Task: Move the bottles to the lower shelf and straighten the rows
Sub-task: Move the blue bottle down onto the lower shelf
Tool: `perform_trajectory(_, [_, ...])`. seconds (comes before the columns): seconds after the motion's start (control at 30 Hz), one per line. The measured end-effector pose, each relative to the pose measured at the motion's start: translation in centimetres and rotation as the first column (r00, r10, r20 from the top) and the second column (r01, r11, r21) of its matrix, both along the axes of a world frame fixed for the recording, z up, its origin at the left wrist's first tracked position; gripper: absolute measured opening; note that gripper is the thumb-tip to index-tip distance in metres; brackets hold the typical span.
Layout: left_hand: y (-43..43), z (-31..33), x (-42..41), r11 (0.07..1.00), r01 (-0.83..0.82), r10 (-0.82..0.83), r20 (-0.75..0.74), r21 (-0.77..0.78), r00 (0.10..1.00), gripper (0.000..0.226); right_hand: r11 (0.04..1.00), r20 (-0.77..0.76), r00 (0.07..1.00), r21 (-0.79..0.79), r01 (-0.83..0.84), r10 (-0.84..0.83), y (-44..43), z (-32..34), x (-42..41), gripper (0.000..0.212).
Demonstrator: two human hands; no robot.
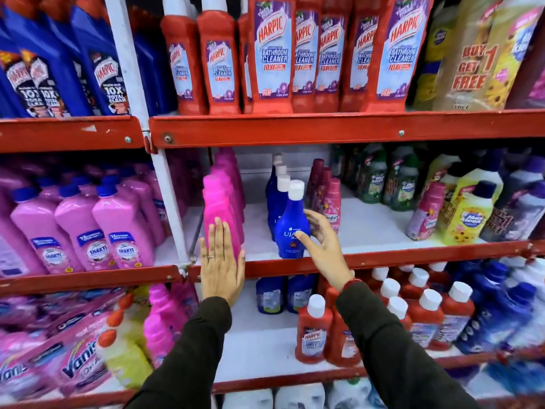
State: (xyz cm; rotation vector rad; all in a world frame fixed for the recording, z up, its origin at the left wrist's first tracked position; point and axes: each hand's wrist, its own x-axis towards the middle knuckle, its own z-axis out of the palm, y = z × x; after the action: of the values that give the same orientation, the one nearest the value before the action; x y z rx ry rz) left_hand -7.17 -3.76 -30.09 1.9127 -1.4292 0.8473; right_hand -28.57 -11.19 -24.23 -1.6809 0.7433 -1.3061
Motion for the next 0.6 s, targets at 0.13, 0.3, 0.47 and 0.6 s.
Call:
perform_trajectory(0.13, [-0.8,-1.2,0.2,1.000,-0.004,0.004,-0.004,0.026,1.000,0.071,0.997,0.048,0.999,0.076,-0.015,0.011,-0.9,0.0,0.6,0.042])
perform_trajectory(0.3, [-1.9,-2.1,0.7,0.999,-0.030,0.030,0.027,0.011,0.999,0.078,0.999,-0.030,0.999,0.036,-0.038,0.039,-1.9,0.0,1.1,0.045])
perform_trajectory(0.47, [-2.3,-2.8,1.1,1.000,-0.015,0.015,0.022,-0.011,1.000,0.079,0.997,-0.042,0.997,0.047,-0.057,0.059,-2.7,-1.2,1.2,0.044])
perform_trajectory(0.6, [-2.5,-3.0,1.2,1.000,-0.020,0.020,0.027,-0.018,0.999,0.079,0.997,-0.032,0.997,0.053,-0.063,0.065,-3.0,-1.7,1.4,0.044])
